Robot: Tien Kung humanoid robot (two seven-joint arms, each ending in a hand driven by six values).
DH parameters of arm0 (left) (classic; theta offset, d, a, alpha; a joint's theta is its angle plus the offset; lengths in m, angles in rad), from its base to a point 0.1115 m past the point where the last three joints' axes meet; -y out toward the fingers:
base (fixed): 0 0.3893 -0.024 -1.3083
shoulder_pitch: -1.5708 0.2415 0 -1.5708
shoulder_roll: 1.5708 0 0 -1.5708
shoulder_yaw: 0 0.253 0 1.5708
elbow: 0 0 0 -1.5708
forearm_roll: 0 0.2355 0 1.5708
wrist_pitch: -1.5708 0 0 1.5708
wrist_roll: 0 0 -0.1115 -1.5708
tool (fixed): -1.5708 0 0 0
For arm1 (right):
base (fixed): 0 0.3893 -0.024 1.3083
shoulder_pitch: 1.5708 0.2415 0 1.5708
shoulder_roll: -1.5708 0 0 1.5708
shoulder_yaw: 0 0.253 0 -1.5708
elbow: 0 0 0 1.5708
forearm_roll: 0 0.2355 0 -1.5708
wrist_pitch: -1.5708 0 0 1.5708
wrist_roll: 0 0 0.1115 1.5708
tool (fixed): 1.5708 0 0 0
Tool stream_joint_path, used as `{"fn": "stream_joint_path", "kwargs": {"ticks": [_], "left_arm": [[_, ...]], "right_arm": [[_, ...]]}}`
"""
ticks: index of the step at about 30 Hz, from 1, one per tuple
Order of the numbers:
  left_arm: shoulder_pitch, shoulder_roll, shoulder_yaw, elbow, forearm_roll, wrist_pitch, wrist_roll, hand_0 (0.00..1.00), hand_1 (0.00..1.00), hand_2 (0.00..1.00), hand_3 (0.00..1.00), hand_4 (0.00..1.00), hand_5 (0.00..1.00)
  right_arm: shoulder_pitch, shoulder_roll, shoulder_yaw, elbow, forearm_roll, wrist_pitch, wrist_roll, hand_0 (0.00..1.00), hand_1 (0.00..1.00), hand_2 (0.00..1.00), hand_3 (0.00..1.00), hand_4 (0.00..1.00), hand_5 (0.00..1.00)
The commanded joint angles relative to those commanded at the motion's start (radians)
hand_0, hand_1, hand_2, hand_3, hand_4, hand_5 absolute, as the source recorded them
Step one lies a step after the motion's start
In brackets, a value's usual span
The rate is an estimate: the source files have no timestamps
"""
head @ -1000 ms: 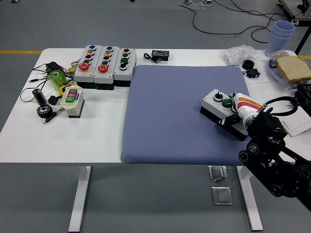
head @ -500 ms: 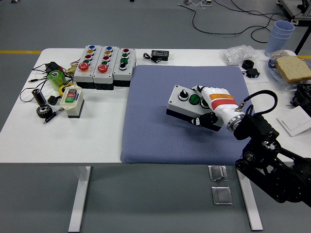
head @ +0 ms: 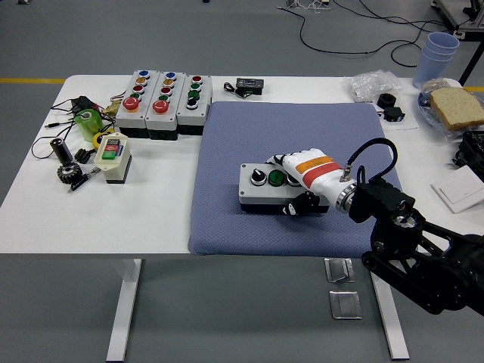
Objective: Pick up the button,place it on the desk,press the button,press the button
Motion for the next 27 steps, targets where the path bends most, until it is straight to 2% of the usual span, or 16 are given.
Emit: {"fn": "stream_joint_path", "kwargs": {"ticks": [4, 5, 10, 11, 16, 17, 27], "left_arm": [[0.003, -0.001, -0.001, 0.0, 0.005, -0.001, 0.001, 0.645, 0.603, 0.587, 0.564, 0.317, 0.865], [0.003, -0.001, -0.001, 0.0, 0.006, -0.002, 0.001, 0.645, 0.604, 0.587, 0.564, 0.317, 0.864], [0.007, -0.002, -0.002, 0.0, 0.011, -0.002, 0.002, 0.645, 0.604, 0.587, 0.564, 0.317, 0.864], [0.008, -0.002, -0.003, 0.0, 0.012, -0.002, 0.002, 0.646, 0.604, 0.587, 0.565, 0.317, 0.864], [0.009, -0.002, -0.002, 0.0, 0.016, -0.004, 0.002, 0.646, 0.604, 0.587, 0.565, 0.317, 0.864], [0.01, -0.002, -0.002, 0.0, 0.016, -0.004, 0.002, 0.646, 0.605, 0.587, 0.565, 0.316, 0.864], [0.007, 0.0, 0.004, 0.0, 0.004, -0.001, -0.001, 0.645, 0.604, 0.589, 0.565, 0.316, 0.863]], "right_arm": [[-0.004, 0.008, 0.005, -0.016, -0.046, 0.054, -0.008, 0.225, 0.229, 0.424, 0.54, 0.896, 0.263], [-0.005, 0.009, 0.007, -0.017, -0.045, 0.056, -0.01, 0.864, 0.695, 0.747, 0.757, 0.988, 0.315], [-0.018, 0.007, 0.019, -0.01, -0.015, 0.036, -0.017, 0.864, 0.695, 0.747, 0.757, 0.988, 0.315], [-0.019, 0.006, 0.021, -0.008, -0.012, 0.036, -0.015, 0.931, 0.78, 0.898, 0.944, 0.998, 0.308], [-0.021, 0.005, 0.029, -0.009, 0.018, 0.057, -0.026, 0.931, 0.78, 0.898, 0.944, 0.998, 0.308], [-0.023, 0.004, 0.031, -0.008, 0.028, 0.056, -0.026, 0.96, 0.795, 0.964, 0.998, 0.998, 0.312], [-0.04, -0.009, 0.083, 0.043, 0.064, 0.041, 0.004, 0.964, 0.817, 0.977, 0.998, 0.998, 0.319]]}}
